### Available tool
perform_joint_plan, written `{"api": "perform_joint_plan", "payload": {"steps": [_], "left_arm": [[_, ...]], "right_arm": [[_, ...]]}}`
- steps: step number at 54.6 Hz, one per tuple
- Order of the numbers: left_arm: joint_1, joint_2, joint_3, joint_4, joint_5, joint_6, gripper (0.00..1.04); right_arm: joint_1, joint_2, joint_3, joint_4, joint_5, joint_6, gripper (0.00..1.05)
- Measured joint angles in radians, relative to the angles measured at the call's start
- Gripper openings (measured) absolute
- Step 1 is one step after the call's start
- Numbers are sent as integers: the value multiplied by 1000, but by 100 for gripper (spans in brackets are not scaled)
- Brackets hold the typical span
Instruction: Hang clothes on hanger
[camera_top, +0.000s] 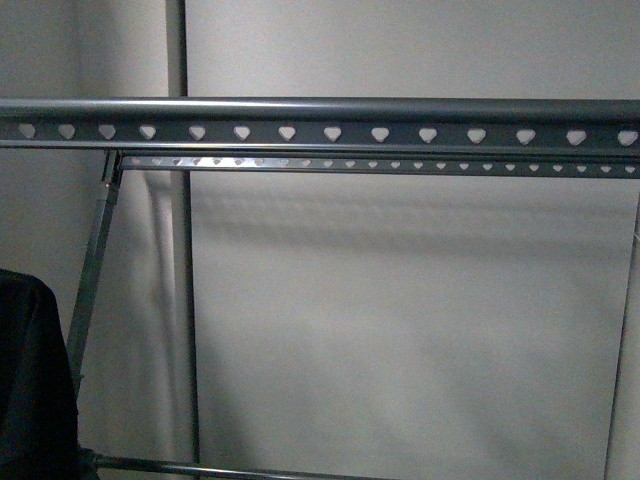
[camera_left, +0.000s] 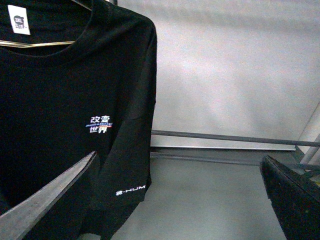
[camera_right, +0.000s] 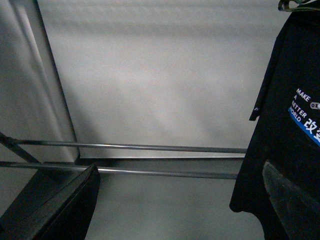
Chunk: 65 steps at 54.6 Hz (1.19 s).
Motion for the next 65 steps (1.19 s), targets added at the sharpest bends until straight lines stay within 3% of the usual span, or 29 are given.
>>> {"api": "perform_joint_plan", "payload": {"steps": [21, 25, 27, 30, 33, 38, 45, 53, 65], "left_arm": [[2, 1, 0, 1, 6, 1, 98], [51, 79, 2, 126, 204, 44, 98], [55, 150, 9, 209, 198, 45, 98], [51, 340, 59, 335, 104, 2, 98], [39, 617, 193, 438, -97, -132, 98], [2, 914, 370, 436, -293, -317, 98], [-44, 1225, 549, 443, -467, -451, 98], [-55, 1403, 693, 396, -554, -531, 98], [-29, 1585, 868, 397, -598, -549, 98]], "right_arm": [[0, 0, 0, 0, 0, 0, 97], [0, 0, 0, 0, 1, 0, 97], [0, 0, 0, 0, -2, 0, 97], [0, 0, 0, 0, 0, 0, 97], [0, 0, 0, 0, 0, 0, 97], [0, 0, 0, 0, 1, 0, 97], [0, 0, 0, 0, 0, 0, 97], [0, 0, 0, 0, 0, 0, 97], [0, 0, 0, 0, 0, 0, 97]]}}
